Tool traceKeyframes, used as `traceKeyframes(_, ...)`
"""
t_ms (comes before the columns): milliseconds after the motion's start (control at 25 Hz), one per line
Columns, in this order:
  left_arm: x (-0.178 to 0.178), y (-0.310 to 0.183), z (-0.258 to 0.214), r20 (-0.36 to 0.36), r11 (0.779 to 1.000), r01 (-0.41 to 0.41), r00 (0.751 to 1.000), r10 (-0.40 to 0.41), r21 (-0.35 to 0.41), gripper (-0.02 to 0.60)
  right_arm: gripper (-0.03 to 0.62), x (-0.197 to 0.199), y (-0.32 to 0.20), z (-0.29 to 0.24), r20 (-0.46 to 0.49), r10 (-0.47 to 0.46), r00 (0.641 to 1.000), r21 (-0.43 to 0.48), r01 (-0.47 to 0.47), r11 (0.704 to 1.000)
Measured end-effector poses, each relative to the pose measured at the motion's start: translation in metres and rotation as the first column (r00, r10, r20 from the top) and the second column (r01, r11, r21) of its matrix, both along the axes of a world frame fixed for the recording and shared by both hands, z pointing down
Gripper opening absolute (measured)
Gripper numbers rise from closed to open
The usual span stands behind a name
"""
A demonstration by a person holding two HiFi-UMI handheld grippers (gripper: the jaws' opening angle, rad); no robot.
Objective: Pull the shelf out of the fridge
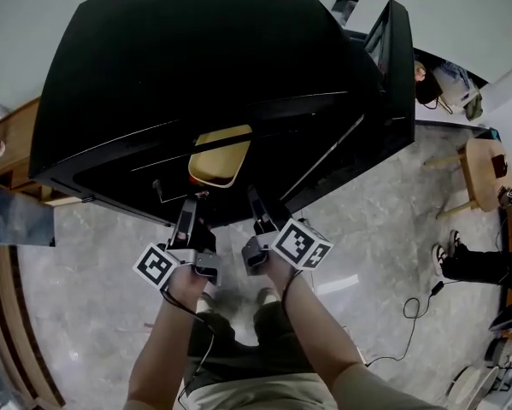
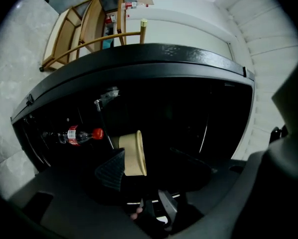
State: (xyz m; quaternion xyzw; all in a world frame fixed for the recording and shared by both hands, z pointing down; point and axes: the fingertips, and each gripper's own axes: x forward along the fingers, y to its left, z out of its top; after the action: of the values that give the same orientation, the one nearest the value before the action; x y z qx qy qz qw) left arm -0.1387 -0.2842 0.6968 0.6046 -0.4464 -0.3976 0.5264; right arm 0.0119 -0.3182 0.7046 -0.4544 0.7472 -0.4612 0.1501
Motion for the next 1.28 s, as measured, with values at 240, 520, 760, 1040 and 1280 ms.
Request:
traceKeyframes(240,-0.002,-0.015,0.037,-0.024,0.999,0.015,1.0,-0.016,-0.029,0.256,0.132,0.0,-0.02,0.035,0.069,0.048,0.996,-0.053,-0.044,0.998)
traceKeyframes(520,-0.004,-0.034,0.059,-0.087,0.998,0.055,0.995,-0.055,-0.01,0.256,0.133,-0.008,-0.04,0.058,0.139,0.086,0.987,-0.055,-0.079,0.995)
traceKeyframes(760,-0.007,-0.048,0.069,-0.138,0.997,0.083,0.987,-0.083,-0.007,0.219,0.12,-0.013,-0.054,0.066,0.201,0.124,0.972,-0.074,-0.111,0.991)
traceKeyframes(1040,-0.022,-0.061,0.075,-0.155,0.994,0.109,0.982,-0.106,0.01,0.151,0.1,-0.015,-0.071,0.071,0.265,0.166,0.95,-0.092,-0.146,0.985)
traceKeyframes(1280,-0.029,-0.064,0.072,-0.186,0.993,0.116,0.976,-0.11,0.021,0.035,0.045,-0.018,-0.078,0.066,0.273,0.193,0.943,-0.102,-0.171,0.98)
